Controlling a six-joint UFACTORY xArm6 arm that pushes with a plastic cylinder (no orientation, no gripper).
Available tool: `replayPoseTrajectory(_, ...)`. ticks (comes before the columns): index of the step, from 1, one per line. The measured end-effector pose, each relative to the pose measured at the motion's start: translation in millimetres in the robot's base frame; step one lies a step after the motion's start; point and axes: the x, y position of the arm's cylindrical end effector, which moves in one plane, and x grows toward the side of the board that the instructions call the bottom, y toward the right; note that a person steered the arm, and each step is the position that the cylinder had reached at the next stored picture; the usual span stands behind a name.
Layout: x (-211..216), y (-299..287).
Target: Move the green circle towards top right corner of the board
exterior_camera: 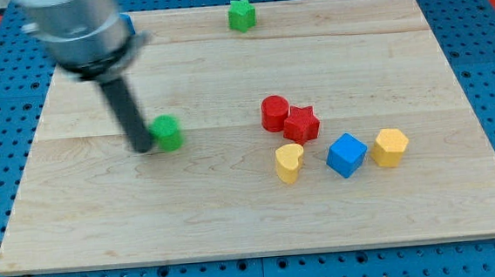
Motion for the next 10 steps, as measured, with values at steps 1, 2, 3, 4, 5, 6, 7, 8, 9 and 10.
replayPoseTrajectory(1, -22.2, 43.1)
replayPoseTrajectory(2, -58.8, 81.7)
replayPoseTrajectory(3, -62.4, 160.5)
replayPoseTrajectory(4, -38.5, 166.4)
replayPoseTrajectory(5, -29.5, 214.3)
replayPoseTrajectory(6, -68.2, 232.9)
replayPoseTrajectory(7, -112.8, 240.4)
replayPoseTrajectory(8, -144.0, 240.3)
replayPoseTrajectory(9, -129.1, 189.1)
replayPoseTrajectory(10, -153.4, 186.4)
